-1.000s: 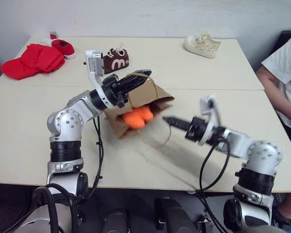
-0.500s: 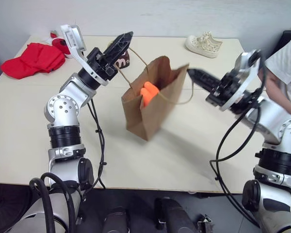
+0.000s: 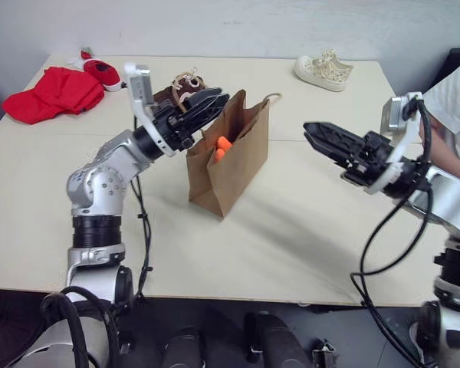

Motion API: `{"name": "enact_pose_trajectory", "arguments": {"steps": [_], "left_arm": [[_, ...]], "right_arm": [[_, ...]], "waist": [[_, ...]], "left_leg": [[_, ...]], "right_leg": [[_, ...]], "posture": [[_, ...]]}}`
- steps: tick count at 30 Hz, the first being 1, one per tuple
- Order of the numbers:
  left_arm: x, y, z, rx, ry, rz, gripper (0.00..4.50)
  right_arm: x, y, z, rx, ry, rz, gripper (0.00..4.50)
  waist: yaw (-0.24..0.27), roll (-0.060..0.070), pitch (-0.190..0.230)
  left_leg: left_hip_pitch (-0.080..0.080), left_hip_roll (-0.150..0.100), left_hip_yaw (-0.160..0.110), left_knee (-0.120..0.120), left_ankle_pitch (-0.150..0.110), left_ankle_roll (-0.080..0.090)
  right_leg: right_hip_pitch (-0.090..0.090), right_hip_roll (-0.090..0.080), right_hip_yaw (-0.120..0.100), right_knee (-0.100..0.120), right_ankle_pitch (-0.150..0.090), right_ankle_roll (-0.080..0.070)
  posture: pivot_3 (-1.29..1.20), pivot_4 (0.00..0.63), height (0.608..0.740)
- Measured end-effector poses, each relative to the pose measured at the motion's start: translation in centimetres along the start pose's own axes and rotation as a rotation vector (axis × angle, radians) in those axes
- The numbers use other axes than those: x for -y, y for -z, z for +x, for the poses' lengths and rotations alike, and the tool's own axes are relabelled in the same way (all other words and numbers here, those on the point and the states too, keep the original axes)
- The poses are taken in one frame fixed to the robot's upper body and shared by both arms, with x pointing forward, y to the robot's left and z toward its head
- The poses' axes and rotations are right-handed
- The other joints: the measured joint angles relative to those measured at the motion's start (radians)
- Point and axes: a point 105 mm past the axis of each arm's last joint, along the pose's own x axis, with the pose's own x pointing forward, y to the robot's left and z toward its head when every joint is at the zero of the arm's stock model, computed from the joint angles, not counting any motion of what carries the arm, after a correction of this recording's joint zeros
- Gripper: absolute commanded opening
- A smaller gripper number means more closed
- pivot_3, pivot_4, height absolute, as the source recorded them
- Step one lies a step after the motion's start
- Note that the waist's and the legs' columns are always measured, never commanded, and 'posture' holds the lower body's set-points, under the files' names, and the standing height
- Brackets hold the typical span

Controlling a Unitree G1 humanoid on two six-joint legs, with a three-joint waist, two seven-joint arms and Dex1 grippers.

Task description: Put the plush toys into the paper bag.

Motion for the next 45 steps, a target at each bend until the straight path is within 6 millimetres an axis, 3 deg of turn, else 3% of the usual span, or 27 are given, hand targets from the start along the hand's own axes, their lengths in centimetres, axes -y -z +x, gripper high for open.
{"name": "enact_pose_trajectory", "arguments": {"steps": [4,7,10,13,17,23,28,31,36,40,41,45], "left_arm": [[0.0,-1.1,-2.4,-0.016,-0.044,0.119,4.49],[0.1,-1.0,-4.3,-0.086,-0.073,0.192,4.49],[-0.2,0.4,-6.9,-0.198,-0.132,0.254,4.50],[-0.4,2.2,-8.7,-0.259,-0.179,0.240,4.50],[0.1,2.3,-8.5,-0.248,-0.168,0.231,4.50],[0.0,1.9,-8.8,-0.208,-0.198,0.122,4.50],[1.0,-1.5,-7.7,-0.038,-0.142,-0.103,4.50],[0.9,-2.1,-8.2,-0.079,-0.176,-0.113,4.50],[-1.2,1.2,-12.0,-0.320,-0.357,0.042,4.50],[-1.2,2.9,-14.3,-0.354,-0.432,0.059,4.50],[-0.6,3.4,-14.3,-0.359,-0.421,0.058,4.50],[1.7,4.6,-12.3,-0.323,-0.343,0.063,4.50]], "right_arm": [[1.3,1.6,-1.1,-0.072,0.050,-0.124,4.50],[3.9,4.8,-1.0,-0.149,0.122,-0.200,4.50],[6.1,6.8,0.4,-0.163,0.163,-0.286,3.88],[6.6,8.3,1.4,-0.212,0.138,-0.389,2.79],[5.7,9.4,3.3,-0.198,0.059,-0.401,1.37],[5.9,9.7,3.7,-0.204,0.055,-0.456,1.37],[5.5,9.8,4.5,-0.191,0.032,-0.479,1.37],[5.5,9.8,4.7,-0.194,0.028,-0.493,1.37],[5.4,10.4,5.0,-0.225,0.008,-0.579,1.37],[4.0,10.9,6.4,-0.219,-0.070,-0.629,0.46],[3.8,10.9,6.7,-0.217,-0.080,-0.637,0.08],[3.2,11.7,8.2,-0.228,-0.113,-0.692,0.03]], "waist": [[0.003,0.000,0.000],[0.000,-0.001,0.000],[-0.004,0.000,0.000],[0.002,0.000,0.000],[0.007,-0.001,0.000],[0.000,-0.001,0.000],[0.000,-0.002,0.000],[-0.002,-0.002,0.000],[-0.008,-0.001,0.000],[-0.007,-0.001,0.000],[-0.006,-0.001,0.000],[0.004,-0.002,0.000]], "left_leg": [[0.001,0.000,-0.001,0.000,0.000,0.000],[0.001,0.000,0.000,0.000,0.000,0.000],[0.002,0.000,0.001,-0.001,0.000,0.000],[0.002,0.000,0.001,0.000,0.000,0.000],[0.001,-0.001,-0.001,0.001,-0.001,0.001],[0.001,0.000,0.000,0.001,-0.001,0.002],[0.001,-0.001,-0.001,0.001,-0.001,0.002],[0.002,-0.001,0.000,0.001,-0.001,0.002],[0.003,0.000,0.001,0.000,-0.001,0.002],[0.002,0.000,0.000,0.000,-0.001,0.002],[0.002,0.000,0.001,0.000,-0.001,0.002],[0.002,-0.001,-0.001,0.001,-0.001,0.002]], "right_leg": [[0.001,0.000,0.000,-0.001,0.000,0.000],[0.001,0.000,0.000,-0.001,0.000,0.001],[0.001,0.000,0.001,0.001,0.001,0.001],[0.001,0.000,0.001,0.000,0.001,0.000],[0.002,-0.002,-0.001,0.000,0.001,0.000],[0.002,-0.001,-0.001,0.000,0.001,0.000],[0.002,-0.002,-0.001,0.001,0.001,0.000],[0.002,-0.001,-0.001,0.001,0.001,0.000],[0.002,-0.001,-0.001,0.000,0.000,-0.001],[0.001,-0.001,-0.001,0.001,0.000,-0.001],[0.001,-0.002,0.000,0.001,0.000,-0.001],[0.002,-0.003,-0.001,0.001,0.000,0.000]], "posture": [[0.00,0.150,0.740],[0.00,0.150,0.740],[0.00,0.150,0.740],[0.00,0.150,0.740],[0.00,0.150,0.740],[0.00,0.150,0.740],[0.00,0.150,0.740],[0.00,0.150,0.740],[0.00,0.150,0.740],[0.00,0.150,0.740],[0.00,0.150,0.740],[0.00,0.150,0.740]]}}
